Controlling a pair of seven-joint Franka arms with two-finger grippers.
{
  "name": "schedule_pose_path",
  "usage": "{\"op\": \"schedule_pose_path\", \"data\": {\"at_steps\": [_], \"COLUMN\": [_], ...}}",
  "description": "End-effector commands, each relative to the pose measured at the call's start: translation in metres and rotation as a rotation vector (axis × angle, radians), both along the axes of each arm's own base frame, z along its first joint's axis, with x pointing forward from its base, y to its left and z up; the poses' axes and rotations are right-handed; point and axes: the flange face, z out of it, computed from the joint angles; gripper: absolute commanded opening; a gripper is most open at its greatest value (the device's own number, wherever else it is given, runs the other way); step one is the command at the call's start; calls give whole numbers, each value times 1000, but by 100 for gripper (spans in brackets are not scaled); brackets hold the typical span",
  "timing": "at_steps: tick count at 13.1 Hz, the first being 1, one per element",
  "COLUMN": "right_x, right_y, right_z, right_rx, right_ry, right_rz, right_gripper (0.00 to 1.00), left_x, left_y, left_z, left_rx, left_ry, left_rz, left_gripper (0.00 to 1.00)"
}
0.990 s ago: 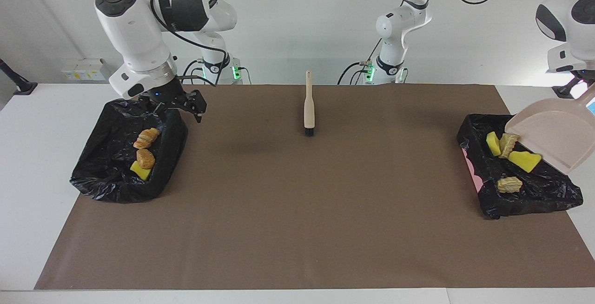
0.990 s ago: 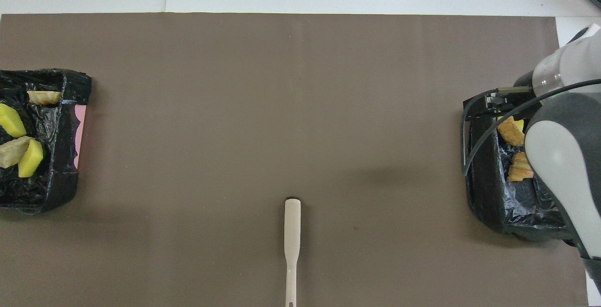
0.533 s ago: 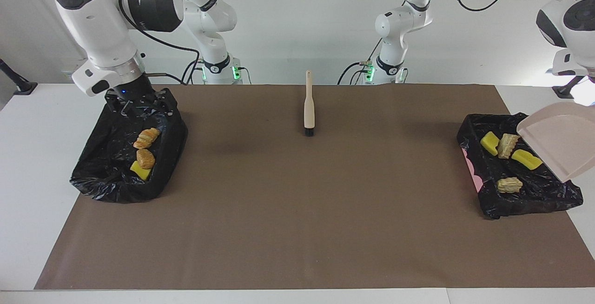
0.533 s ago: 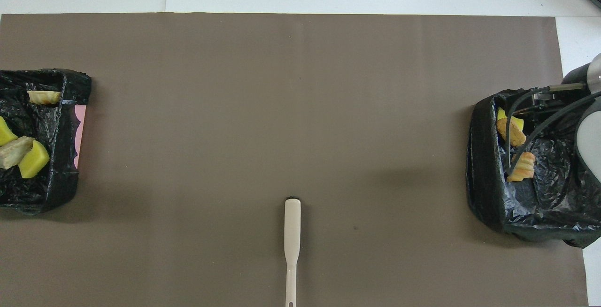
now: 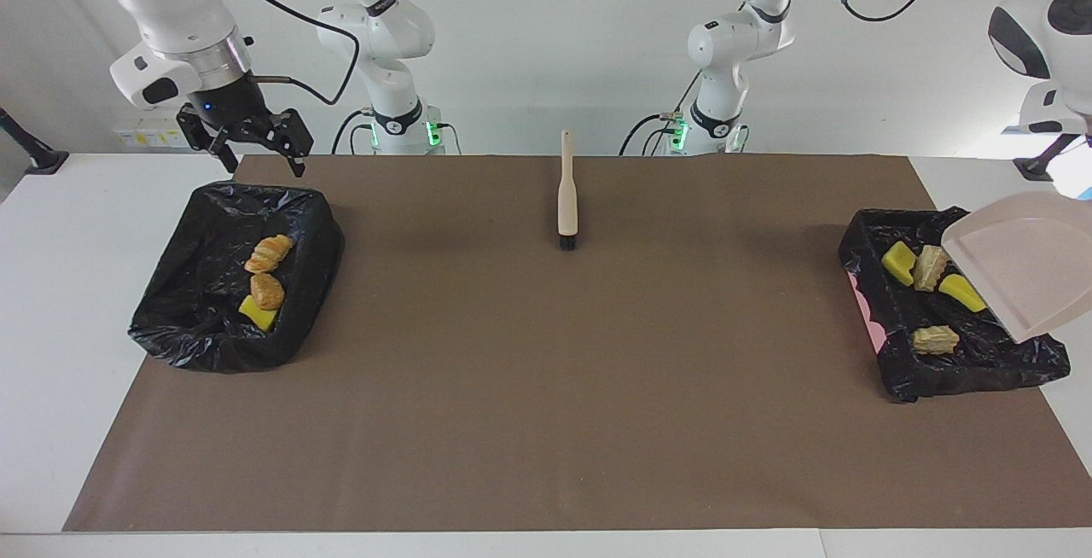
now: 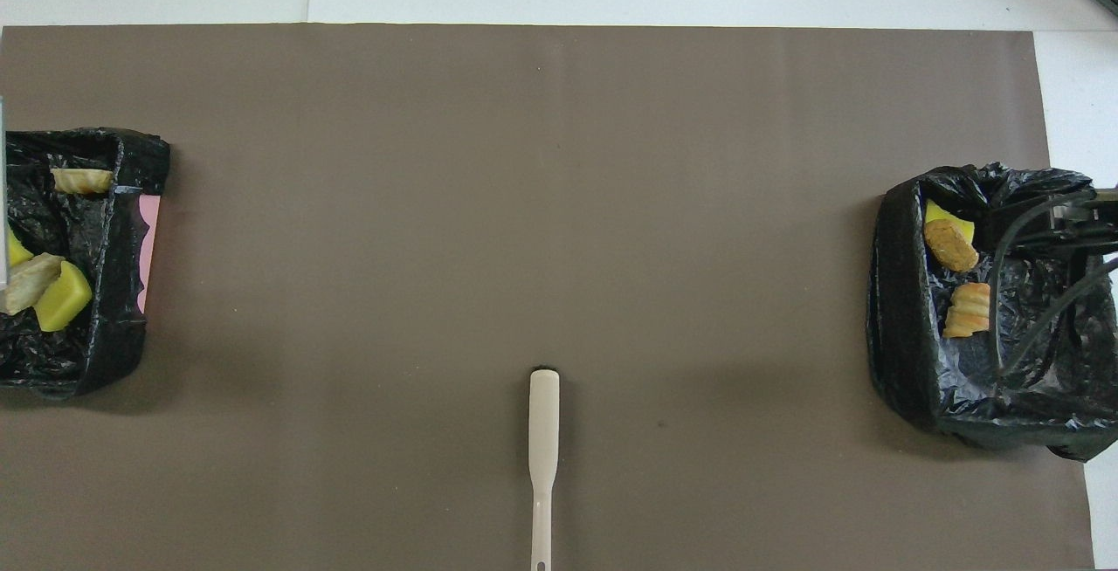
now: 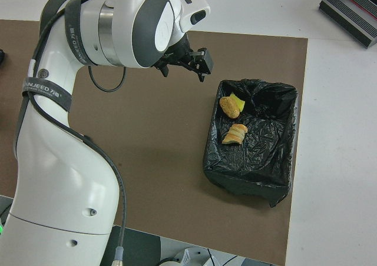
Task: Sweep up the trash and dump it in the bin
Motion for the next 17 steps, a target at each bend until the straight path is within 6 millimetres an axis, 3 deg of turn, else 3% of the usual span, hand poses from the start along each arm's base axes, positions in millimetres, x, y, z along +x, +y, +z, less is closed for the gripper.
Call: {"op": "schedule_pose_path", "data": {"at_steps": [1,7,11,14,17], "right_x": [-3,-19,-19,-19,-19], "right_y": [-4,-1,2,9,9], "right_z": [4,14,14,15,14], "right_rx": [22,88,86,87,87], "right_ry": [3,41,42,41,43], "right_rz": [-22,-49,-37,-24,-24], "right_gripper": [100,100,100,100,100], "left_x": [-6,-52,-87,-108,-119], "left_y": [-10,-28,-63,-110,-188], "left_z": [15,20,-5,-24,-48], "left_rx": [-71,-330,-452,-478,-494], "left_ry": [-18,-9,-29,-51,-113], "left_rz": [27,299,540,596,705], "left_gripper": [0,0,0,0,0]}}
